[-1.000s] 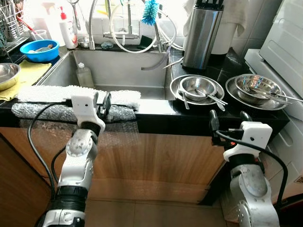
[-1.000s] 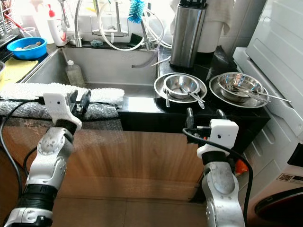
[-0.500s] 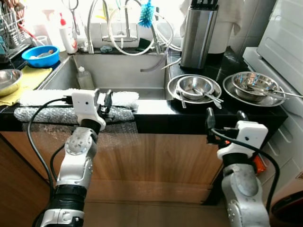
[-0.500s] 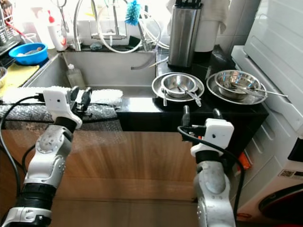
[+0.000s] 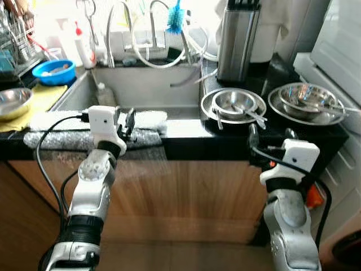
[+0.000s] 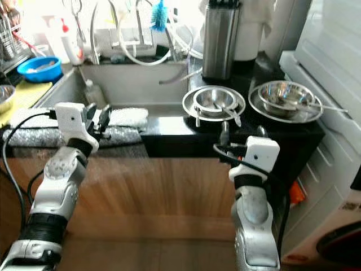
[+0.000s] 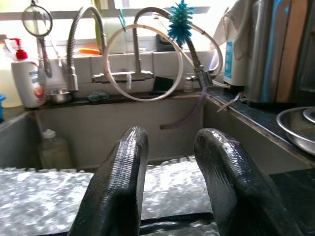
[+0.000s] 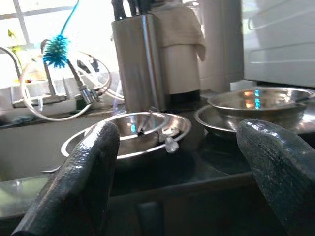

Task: Kitchen organization

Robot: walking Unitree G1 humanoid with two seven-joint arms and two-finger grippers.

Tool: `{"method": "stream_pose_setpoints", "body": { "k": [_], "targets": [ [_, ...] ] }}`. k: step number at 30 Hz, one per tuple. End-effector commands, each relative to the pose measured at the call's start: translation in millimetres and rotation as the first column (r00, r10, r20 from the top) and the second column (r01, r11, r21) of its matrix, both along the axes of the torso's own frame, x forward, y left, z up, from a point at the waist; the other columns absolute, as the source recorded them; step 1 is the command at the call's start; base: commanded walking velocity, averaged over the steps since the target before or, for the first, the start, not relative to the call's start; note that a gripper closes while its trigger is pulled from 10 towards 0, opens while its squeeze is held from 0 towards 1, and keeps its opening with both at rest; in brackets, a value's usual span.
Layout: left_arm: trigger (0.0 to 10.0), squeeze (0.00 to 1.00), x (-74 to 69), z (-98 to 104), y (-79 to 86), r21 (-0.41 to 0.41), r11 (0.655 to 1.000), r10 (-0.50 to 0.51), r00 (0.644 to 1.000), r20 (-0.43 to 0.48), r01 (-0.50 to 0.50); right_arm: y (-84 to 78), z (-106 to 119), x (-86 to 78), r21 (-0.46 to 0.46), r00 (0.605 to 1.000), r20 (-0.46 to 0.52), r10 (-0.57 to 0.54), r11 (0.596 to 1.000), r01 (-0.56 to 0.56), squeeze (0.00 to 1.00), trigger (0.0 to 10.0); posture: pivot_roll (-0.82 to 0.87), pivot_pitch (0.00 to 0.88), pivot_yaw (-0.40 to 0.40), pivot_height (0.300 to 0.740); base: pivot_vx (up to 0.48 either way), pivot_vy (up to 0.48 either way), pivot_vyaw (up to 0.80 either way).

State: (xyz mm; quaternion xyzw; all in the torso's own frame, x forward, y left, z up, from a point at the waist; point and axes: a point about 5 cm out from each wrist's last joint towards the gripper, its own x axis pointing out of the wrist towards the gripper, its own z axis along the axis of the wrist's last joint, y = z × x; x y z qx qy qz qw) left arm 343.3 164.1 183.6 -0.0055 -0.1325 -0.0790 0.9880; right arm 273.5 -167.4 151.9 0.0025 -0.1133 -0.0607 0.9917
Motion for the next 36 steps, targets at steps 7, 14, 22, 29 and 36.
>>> {"method": "stream_pose_setpoints", "body": {
  "k": [7,14,22,29,36],
  "targets": [
    [10.0,0.00,5.0,2.6,-8.6,-0.016,1.000,-0.017,1.000,0.015,0.018,-5.4,-1.0,1.6,-0.004,1.000,-0.021,-0.010,1.000,0.010,0.00,10.0,-0.20,0.000,0.048,0.740,0.000,0.249,0.00],
    [10.0,0.00,2.8,-4.4,-13.5,-0.050,0.999,-0.001,1.000,0.012,0.001,-15.8,10.7,0.9,-0.048,1.000,0.003,0.003,0.999,-0.003,0.00,10.0,-0.24,0.000,0.009,0.740,0.000,0.289,0.00],
    [10.0,0.00,2.2,-2.4,-23.5,-0.057,0.998,-0.037,0.999,0.023,0.038,-20.9,8.3,-0.9,-0.047,1.000,0.000,-0.019,0.999,0.019,0.00,10.0,-0.22,0.000,0.022,0.740,0.000,0.290,0.00],
    [10.0,0.00,4.7,4.3,-19.9,-0.045,0.999,-0.029,0.999,0.032,0.030,-15.4,8.5,4.5,-0.025,1.000,-0.003,-0.011,1.000,0.011,0.00,10.0,-0.20,0.000,0.029,0.740,0.000,0.289,0.00],
    [10.0,0.00,3.7,7.0,-24.1,0.028,0.998,-0.061,0.998,0.033,0.060,-12.9,4.2,3.4,-0.005,1.000,-0.012,-0.022,1.000,0.022,0.00,10.0,-0.18,0.000,0.047,0.740,0.000,0.115,0.00]
  ]
}}
